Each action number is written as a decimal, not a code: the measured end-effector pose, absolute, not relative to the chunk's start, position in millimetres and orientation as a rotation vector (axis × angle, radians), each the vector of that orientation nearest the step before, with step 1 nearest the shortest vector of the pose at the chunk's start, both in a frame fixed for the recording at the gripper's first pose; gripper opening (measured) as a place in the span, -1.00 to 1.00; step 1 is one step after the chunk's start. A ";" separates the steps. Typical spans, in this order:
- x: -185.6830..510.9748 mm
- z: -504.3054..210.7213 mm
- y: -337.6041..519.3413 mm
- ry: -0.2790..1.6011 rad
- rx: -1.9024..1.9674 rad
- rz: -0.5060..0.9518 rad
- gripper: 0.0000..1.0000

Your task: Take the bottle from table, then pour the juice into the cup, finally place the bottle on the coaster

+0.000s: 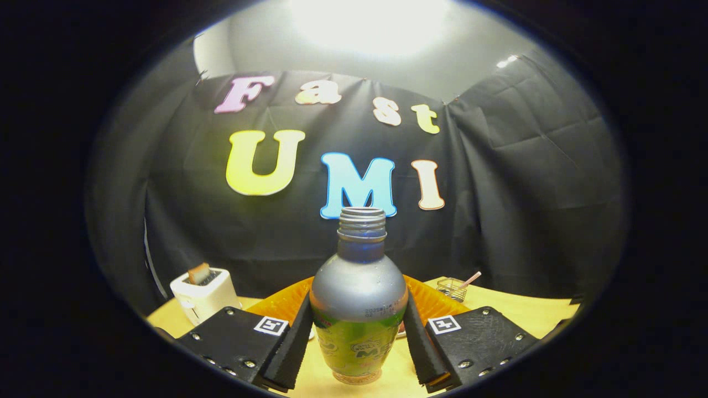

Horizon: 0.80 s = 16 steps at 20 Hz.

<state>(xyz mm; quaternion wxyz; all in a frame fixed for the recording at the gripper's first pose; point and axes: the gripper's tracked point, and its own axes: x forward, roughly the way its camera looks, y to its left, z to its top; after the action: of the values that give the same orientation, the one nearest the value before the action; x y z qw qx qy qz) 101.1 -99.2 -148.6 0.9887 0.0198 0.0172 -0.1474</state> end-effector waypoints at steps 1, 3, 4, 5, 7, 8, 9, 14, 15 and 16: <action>105.8 -151.8 -96.2 0.044 0.046 -0.284 0.55; 111.2 -160.5 -95.3 0.062 0.051 -0.271 0.55; 112.7 -164.3 -97.4 0.073 0.045 -0.272 0.55; 114.4 -169.1 -100.3 0.083 0.038 -0.275 0.55; 120.5 -177.5 -100.6 0.097 0.040 -0.263 0.55; 123.8 -183.4 -99.9 0.104 0.042 -0.252 0.54; 128.7 -190.8 -96.6 0.106 0.042 -0.227 0.55; 147.4 -234.7 -91.2 0.177 0.000 -0.182 0.55; 151.6 -240.4 -89.3 0.182 -0.008 -0.173 0.55; 155.4 -247.7 -88.9 0.193 -0.018 -0.170 0.55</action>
<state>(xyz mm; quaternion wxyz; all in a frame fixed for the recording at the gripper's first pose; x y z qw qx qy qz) 155.4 -88.9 -247.7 0.9917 -0.0092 0.0963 -0.0845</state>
